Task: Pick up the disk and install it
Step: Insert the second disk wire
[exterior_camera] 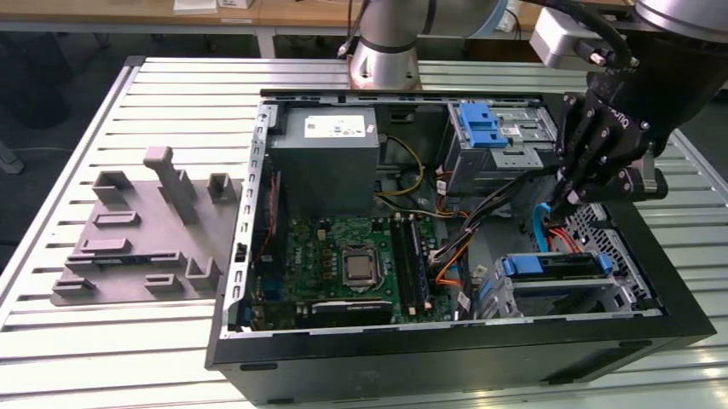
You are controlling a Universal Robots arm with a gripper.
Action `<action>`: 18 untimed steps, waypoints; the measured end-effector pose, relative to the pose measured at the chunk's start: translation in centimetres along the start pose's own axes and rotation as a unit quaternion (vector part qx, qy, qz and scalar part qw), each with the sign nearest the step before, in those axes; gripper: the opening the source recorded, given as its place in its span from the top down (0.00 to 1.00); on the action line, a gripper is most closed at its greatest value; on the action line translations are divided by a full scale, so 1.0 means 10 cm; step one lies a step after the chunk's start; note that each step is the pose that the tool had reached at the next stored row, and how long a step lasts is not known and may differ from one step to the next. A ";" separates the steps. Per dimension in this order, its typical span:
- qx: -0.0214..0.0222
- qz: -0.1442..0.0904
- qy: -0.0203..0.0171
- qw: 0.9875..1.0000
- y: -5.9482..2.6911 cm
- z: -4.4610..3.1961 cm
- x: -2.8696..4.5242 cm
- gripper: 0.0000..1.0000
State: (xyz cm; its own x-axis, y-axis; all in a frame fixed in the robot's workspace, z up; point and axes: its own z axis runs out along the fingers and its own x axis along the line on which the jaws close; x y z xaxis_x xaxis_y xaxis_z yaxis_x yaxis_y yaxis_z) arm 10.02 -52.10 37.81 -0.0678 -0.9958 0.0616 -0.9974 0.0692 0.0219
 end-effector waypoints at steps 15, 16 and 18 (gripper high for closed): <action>0.001 -0.007 0.000 1.000 0.034 -0.021 -0.016 0.75; 0.001 -0.007 0.000 1.000 0.034 -0.022 -0.018 0.75; 0.001 -0.007 0.000 1.000 0.034 -0.022 -0.023 0.75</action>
State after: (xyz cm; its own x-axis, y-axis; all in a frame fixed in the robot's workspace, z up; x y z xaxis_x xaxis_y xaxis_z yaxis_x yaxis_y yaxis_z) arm 9.70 -51.83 38.02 -0.0541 -0.9966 0.0615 -0.9982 0.0555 0.0216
